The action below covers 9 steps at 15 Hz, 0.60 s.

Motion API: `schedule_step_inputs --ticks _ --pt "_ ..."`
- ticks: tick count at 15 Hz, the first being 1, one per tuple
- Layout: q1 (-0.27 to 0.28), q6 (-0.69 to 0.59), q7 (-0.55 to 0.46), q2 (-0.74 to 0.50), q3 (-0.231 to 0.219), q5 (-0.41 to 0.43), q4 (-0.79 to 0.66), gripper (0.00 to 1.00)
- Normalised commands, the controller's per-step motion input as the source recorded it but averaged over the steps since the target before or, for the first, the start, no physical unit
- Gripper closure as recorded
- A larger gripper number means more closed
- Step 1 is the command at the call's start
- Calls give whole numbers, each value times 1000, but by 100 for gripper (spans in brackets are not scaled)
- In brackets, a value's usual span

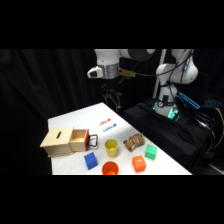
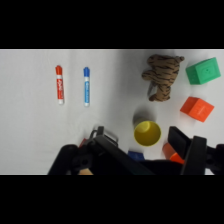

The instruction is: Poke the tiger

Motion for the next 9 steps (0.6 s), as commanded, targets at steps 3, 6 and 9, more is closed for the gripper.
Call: schedule_step_inputs --ticks 3,6,9 --pt "78 214 158 -153 82 24 -253 0" --pt "74 261 130 -187 72 51 -305 17" --pt "62 348 140 -147 64 34 -326 43"
